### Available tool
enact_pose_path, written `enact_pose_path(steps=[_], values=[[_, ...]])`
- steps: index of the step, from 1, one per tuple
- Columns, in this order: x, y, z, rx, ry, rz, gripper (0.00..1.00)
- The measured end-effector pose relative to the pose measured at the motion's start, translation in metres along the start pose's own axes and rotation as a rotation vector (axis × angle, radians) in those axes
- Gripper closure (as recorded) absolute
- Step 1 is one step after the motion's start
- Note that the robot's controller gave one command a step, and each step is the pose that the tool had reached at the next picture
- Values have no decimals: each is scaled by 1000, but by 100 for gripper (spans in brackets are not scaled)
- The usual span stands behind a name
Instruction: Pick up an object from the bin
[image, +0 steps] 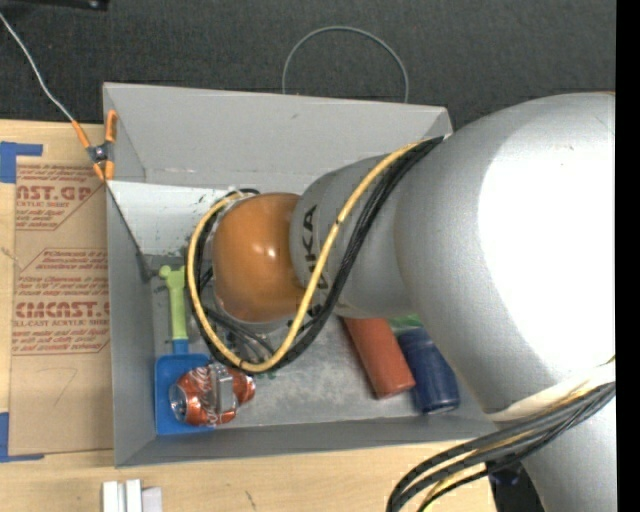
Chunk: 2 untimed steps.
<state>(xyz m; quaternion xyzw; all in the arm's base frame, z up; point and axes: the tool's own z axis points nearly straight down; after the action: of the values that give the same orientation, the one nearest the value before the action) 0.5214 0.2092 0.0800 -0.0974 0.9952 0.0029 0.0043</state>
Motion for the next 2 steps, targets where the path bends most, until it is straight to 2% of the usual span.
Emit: enact_pose_path(steps=[1, 2], values=[[21, 2, 4, 2, -18, -155, 100], [11, 5, 4, -1, -7, -219, 100]])
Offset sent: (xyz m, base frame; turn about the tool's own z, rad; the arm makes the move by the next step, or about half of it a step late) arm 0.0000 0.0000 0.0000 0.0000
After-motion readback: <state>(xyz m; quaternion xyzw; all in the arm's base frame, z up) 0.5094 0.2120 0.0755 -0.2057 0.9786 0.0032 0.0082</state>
